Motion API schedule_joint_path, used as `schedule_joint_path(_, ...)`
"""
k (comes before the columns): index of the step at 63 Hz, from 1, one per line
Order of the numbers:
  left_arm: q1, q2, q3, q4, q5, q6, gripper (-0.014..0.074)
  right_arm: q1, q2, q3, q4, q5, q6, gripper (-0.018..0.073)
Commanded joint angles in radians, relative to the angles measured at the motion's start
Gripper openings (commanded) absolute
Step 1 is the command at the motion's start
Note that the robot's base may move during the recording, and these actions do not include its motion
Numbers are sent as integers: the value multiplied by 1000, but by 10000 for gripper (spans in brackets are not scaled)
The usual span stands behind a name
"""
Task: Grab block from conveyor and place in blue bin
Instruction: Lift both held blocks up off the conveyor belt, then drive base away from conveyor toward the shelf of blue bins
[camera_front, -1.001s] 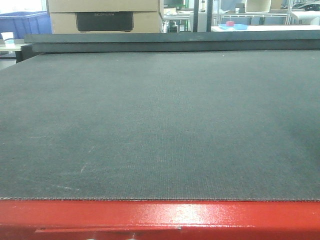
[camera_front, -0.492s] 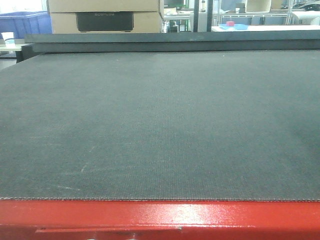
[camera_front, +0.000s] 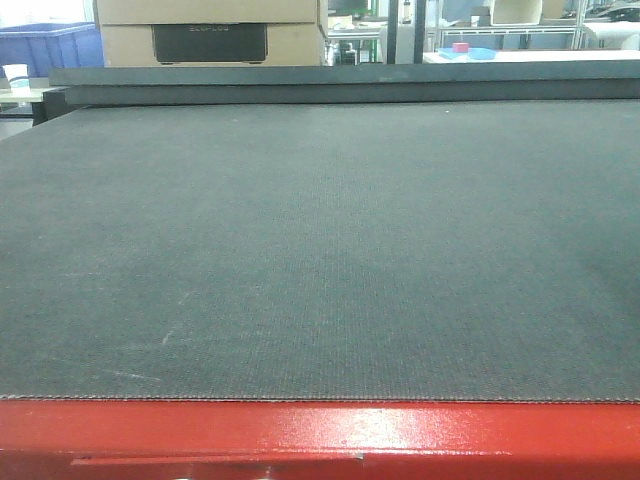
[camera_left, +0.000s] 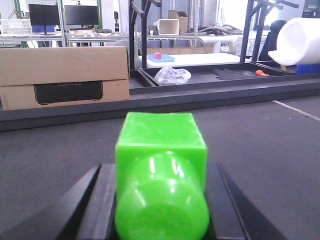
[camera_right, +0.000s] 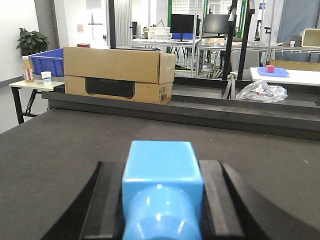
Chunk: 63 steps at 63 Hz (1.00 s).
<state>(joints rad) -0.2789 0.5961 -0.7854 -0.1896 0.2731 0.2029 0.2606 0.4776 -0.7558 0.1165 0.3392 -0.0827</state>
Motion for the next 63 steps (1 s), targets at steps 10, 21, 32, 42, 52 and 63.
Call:
schedule_joint_path(10, -6, -6, -3, -9, -23, 3, -111, 2, -3, 1, -1, -6, -5, -162)
schedule_joint_path(21, -6, -6, -3, -9, -23, 3, -111, 2, -3, 1, -1, -6, -5, -162)
schedule_joint_path(32, -6, -6, -3, -9, -26, 3, -111, 2, -3, 1, -1, -6, -5, -162)
schedule_joint_path(42, -6, -6, -3, -9, -28, 3, -111, 2, -3, 1, -1, -6, -5, -162)
schedule_joint_path(52, -6, -6, -3, -9, -28, 3, -111, 2, -3, 1, -1, -6, -5, -162)
schedule_joint_path(63, -6, -6, -3, -9, -28, 3, -111, 2, -3, 1, -1, -6, -5, -162)
